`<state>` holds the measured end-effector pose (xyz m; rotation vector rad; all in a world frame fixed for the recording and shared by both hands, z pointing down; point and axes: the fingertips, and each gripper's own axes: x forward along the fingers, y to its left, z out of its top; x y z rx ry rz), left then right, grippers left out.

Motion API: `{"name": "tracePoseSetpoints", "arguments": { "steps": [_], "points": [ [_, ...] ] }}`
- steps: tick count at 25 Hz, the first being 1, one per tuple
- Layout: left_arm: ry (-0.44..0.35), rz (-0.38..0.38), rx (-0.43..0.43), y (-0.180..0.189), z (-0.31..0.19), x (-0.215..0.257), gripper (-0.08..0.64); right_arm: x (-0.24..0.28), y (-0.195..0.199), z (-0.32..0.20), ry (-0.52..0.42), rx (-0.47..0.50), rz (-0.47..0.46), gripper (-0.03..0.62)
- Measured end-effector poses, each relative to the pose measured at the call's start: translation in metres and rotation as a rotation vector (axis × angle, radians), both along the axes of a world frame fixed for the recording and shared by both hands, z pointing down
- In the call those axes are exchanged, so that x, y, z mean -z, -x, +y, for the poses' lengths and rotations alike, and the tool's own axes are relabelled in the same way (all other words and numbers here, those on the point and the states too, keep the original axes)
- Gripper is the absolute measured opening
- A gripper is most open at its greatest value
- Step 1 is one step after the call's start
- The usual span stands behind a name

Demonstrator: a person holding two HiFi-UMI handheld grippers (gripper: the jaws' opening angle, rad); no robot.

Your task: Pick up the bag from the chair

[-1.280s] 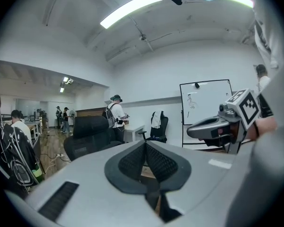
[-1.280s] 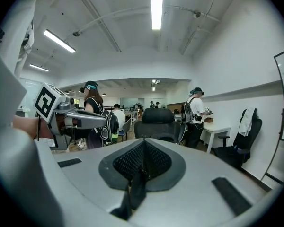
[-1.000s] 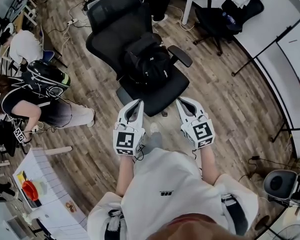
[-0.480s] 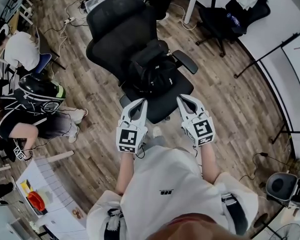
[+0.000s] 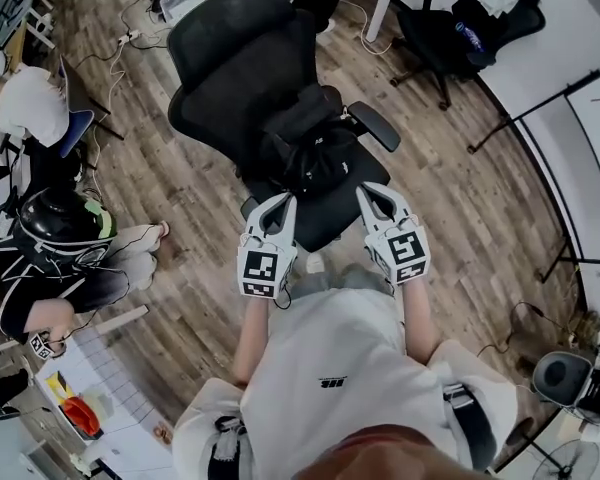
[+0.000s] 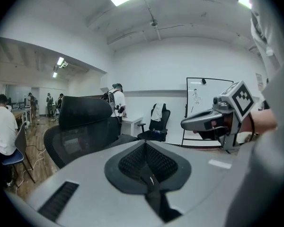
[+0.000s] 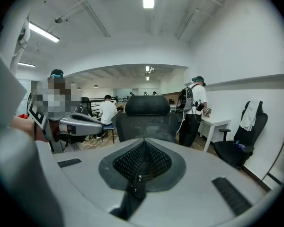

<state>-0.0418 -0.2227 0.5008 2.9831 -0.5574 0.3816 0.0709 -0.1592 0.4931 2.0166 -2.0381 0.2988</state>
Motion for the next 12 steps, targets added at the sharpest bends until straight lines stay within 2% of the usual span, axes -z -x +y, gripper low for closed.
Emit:
{"name": "tracePoseSetpoints", "arguments": {
  "steps": [12],
  "points": [
    [0.068, -0.057, 0.084, -0.022, -0.035, -0.050, 0.012, -0.034, -0.041, -0.035, 0.079, 0.020, 0.009, 0.017]
  ]
}}
